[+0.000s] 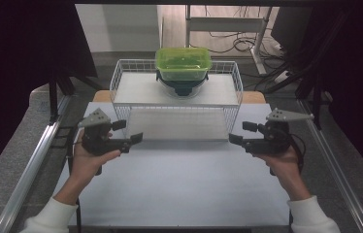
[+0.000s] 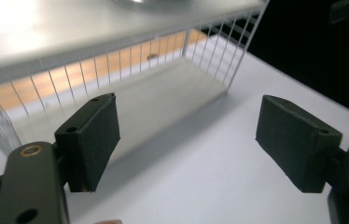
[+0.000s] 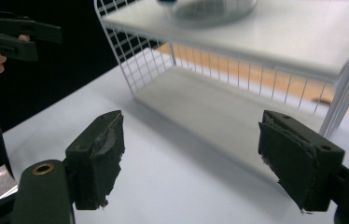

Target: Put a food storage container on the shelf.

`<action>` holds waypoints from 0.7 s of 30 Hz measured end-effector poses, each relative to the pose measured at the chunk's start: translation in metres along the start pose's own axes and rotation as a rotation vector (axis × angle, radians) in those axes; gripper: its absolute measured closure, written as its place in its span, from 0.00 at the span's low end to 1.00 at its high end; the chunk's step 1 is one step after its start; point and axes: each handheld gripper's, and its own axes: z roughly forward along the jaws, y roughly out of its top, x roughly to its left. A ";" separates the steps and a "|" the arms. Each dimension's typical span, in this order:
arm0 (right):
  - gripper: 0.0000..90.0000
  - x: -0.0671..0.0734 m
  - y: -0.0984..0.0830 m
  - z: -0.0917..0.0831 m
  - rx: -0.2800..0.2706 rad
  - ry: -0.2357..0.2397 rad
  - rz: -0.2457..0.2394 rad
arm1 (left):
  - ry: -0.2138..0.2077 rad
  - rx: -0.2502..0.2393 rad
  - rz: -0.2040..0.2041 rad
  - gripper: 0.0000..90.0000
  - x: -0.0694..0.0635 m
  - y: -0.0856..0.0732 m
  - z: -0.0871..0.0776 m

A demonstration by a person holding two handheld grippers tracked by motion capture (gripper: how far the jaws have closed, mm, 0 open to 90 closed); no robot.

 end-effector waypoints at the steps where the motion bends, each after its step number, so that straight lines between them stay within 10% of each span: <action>1: 0.24 0.001 -0.007 0.000 0.007 0.002 0.007 | -0.006 0.010 -0.003 0.22 -0.002 -0.007 0.001; 14: 0.24 0.002 -0.084 0.004 0.115 -0.042 0.049 | 0.026 0.193 -0.035 0.18 -0.015 -0.092 0.023; 21: 0.24 0.002 -0.104 0.011 0.162 -0.045 0.048 | 0.034 0.199 -0.026 0.18 -0.019 -0.097 0.024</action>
